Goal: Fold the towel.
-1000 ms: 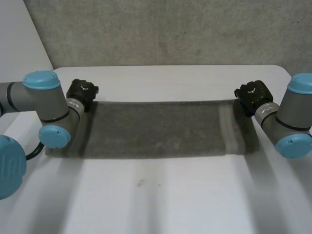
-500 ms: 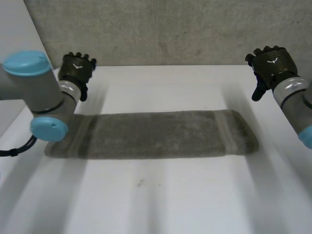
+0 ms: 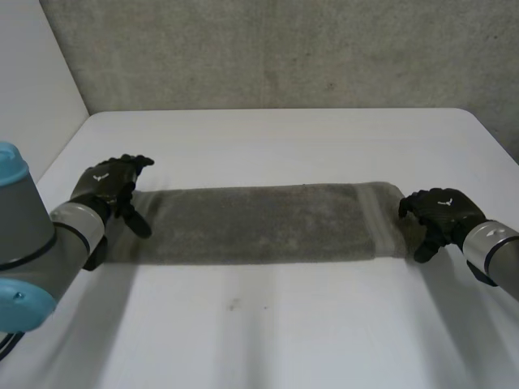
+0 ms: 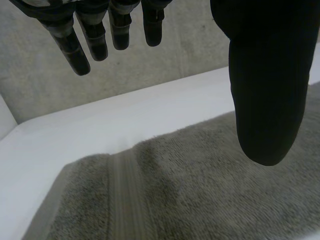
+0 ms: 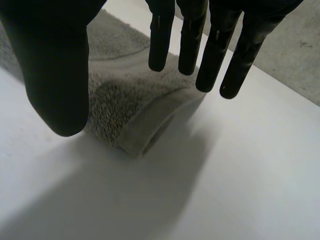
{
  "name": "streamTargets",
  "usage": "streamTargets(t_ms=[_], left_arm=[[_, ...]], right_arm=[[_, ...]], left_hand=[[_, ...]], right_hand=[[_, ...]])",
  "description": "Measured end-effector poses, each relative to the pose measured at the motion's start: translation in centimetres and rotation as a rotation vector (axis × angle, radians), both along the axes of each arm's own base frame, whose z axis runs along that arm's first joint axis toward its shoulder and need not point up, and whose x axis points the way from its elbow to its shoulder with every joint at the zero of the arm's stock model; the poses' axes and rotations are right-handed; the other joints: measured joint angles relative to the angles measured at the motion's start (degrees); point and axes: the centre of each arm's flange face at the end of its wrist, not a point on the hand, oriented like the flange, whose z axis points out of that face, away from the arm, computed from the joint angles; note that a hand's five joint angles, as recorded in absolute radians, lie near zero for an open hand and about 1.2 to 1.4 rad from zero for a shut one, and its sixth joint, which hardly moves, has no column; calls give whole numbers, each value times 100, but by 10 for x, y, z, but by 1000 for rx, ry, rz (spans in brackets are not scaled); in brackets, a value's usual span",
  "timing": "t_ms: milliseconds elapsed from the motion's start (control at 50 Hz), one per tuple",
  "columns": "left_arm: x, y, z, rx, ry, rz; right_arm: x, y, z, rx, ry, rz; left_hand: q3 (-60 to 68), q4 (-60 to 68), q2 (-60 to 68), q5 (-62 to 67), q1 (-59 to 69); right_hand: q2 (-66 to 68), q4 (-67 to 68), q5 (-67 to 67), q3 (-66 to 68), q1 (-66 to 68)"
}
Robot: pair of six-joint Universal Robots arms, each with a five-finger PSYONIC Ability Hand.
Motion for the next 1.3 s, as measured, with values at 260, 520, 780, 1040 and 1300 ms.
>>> streamTargets(t_ms=[260, 520, 780, 1040, 1300], left_arm=[[-7, 5, -6, -31, -5, -23], [-6, 6, -1, -44, -1, -18], [-6, 9, 2, -52, 3, -21], [-5, 9, 2, -52, 1, -14], [-6, 11, 1, -49, -4, -5]], right_arm=[[-5, -17, -27, -32, 24, -9], [-83, -52, 22, -258, 307, -261], [-82, -62, 66, -423, 459, -244], [121, 15, 80, -619, 242, 357], [239, 132, -4, -513, 142, 855]], left_hand=[[0, -6, -1, 0, 0], [0, -6, -2, 0, 0], [0, -6, -2, 0, 0], [0, -6, -3, 0, 0], [0, -6, -4, 0, 0]], right_hand=[[3869, 3809, 3666, 3809, 2959], [3919, 3984, 3829, 3943, 2978], [3919, 3985, 3859, 3969, 3015], [3928, 4008, 3876, 3976, 3038], [3928, 4008, 3881, 3976, 3038]])
